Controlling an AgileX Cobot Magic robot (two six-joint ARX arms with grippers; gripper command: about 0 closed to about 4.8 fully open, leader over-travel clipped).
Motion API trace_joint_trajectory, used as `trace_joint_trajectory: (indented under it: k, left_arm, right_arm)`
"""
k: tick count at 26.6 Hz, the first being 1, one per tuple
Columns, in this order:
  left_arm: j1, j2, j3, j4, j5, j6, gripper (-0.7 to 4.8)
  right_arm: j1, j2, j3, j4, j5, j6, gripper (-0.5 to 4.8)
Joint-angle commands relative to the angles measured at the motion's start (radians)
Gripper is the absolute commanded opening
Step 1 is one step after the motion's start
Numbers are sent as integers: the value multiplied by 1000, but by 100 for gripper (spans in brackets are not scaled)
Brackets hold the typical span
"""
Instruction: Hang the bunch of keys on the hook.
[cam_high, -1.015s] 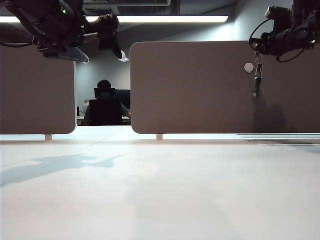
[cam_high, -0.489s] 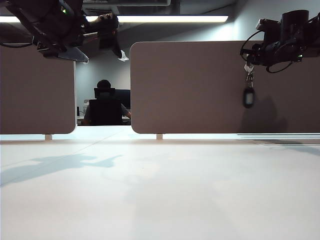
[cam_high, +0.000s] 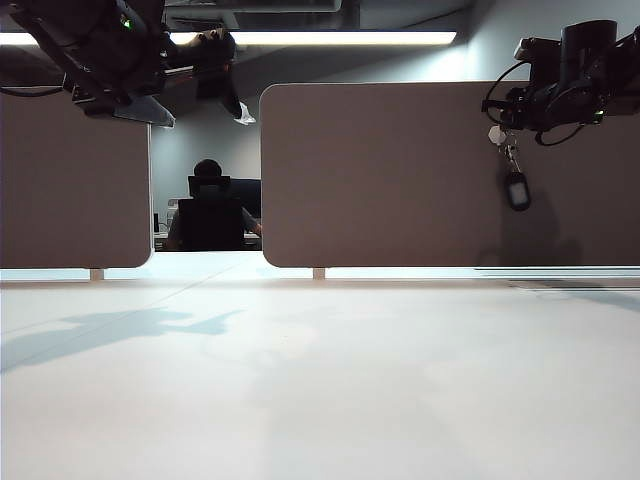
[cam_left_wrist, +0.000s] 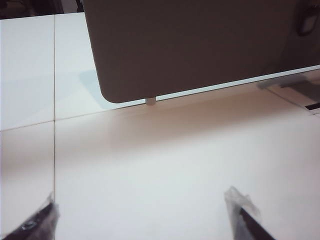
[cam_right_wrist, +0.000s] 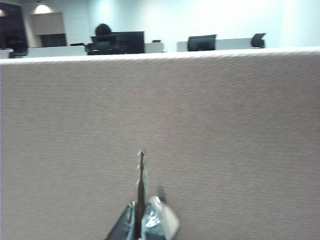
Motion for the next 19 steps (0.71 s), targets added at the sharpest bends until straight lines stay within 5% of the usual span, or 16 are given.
trace_joint_trajectory:
  k: [1, 19]
  left_arm:
    - [0, -2, 4, -14, -3, 1, 467]
    - [0, -2, 4, -82, -11, 5, 467]
  right_arm:
    - [5, -5, 8, 19, 23, -42, -2]
    - [9, 51, 9, 154, 46, -45, -2]
